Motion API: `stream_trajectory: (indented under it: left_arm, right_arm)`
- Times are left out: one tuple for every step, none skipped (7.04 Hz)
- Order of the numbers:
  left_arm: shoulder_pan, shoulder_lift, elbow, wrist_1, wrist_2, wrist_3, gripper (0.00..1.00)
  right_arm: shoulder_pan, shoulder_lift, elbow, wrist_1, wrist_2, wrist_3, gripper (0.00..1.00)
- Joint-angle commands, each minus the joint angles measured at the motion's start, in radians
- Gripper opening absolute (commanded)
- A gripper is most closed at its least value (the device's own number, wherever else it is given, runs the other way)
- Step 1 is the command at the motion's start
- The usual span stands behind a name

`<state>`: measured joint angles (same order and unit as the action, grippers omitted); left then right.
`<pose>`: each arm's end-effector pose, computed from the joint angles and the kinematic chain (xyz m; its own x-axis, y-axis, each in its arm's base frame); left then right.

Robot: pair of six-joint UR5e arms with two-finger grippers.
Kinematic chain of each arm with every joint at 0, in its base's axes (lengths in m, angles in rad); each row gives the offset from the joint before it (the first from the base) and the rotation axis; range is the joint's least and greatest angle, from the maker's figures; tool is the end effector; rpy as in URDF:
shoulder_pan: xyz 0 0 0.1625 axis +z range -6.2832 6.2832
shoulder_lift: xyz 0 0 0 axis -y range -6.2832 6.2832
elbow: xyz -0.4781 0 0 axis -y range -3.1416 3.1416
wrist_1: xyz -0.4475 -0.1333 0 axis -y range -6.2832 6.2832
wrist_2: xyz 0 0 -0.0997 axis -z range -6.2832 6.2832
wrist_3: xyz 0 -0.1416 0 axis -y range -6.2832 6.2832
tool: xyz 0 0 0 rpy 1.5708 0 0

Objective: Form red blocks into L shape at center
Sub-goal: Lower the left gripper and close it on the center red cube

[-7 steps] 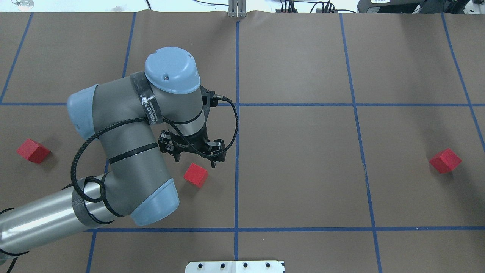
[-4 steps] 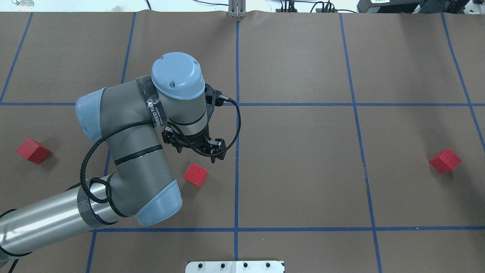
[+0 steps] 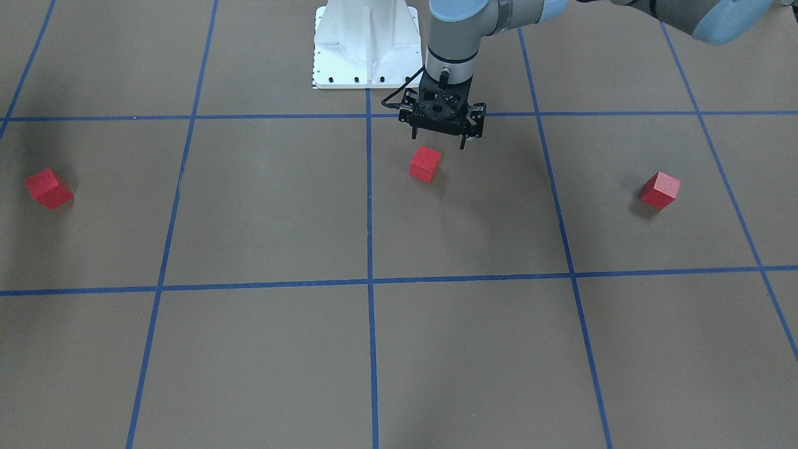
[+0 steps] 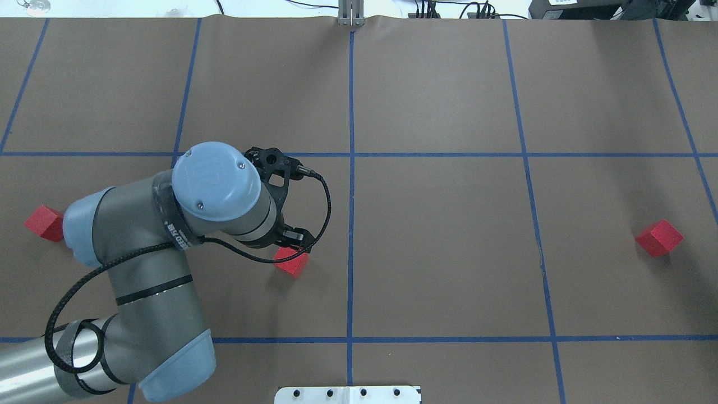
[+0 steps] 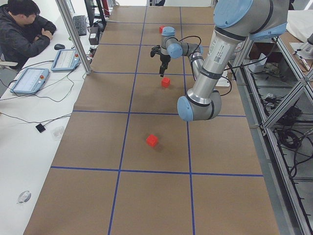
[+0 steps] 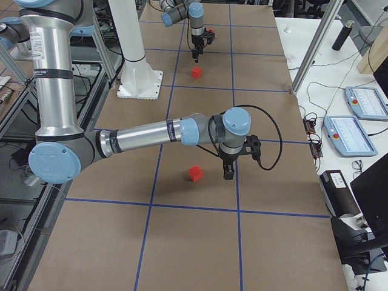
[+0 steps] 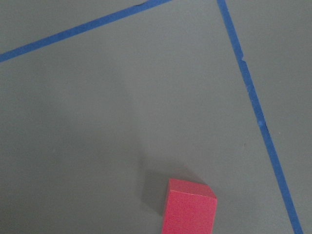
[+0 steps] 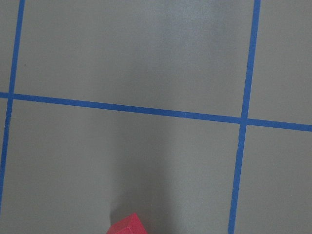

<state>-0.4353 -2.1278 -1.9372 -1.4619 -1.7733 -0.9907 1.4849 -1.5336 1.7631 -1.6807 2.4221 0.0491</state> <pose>0.5832 -0.3868 0.2340 0.6741 0.2786 -0.6840 -0.1065 0.9531 0.2833 -0.0217 -0.5639 0.6192 0.6523 -0.0972 0.7517 0.0532 0.9952 0.0825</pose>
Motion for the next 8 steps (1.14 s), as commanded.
stream_trajectory:
  left_arm:
    - [0.075,0.062,0.004,-0.153,0.072,-0.095,1.0]
    - [0.075,0.051,0.024,-0.153,0.066,-0.088,1.0]
    - [0.076,0.051,0.038,-0.155,0.063,-0.076,0.99]
    - [0.076,0.051,0.059,-0.156,0.066,-0.05,0.99]
    - [0.076,0.049,0.073,-0.158,0.067,-0.048,0.99]
    - [0.078,0.048,0.089,-0.159,0.066,-0.051,0.99]
    - [0.078,0.02,0.112,-0.16,0.066,-0.049,0.99]
    - [0.078,-0.012,0.153,-0.16,0.066,-0.049,0.99]
  right_arm:
    - [0.0,-0.007,-0.001,0.001,0.0,-0.002,0.99]
    - [0.0,-0.007,-0.001,0.001,-0.001,-0.002,0.99]
    - [0.0,-0.007,-0.001,0.001,-0.001,-0.002,0.99]
    - [0.0,-0.007,-0.005,0.001,-0.001,-0.002,0.99]
    - [0.0,-0.005,-0.007,0.003,-0.003,-0.003,0.99]
    - [0.0,-0.005,-0.013,0.003,-0.005,-0.005,0.99]
    - [0.0,-0.005,-0.019,0.003,-0.006,-0.006,0.99]
    - [0.0,-0.005,-0.023,0.003,-0.006,-0.008,0.99]
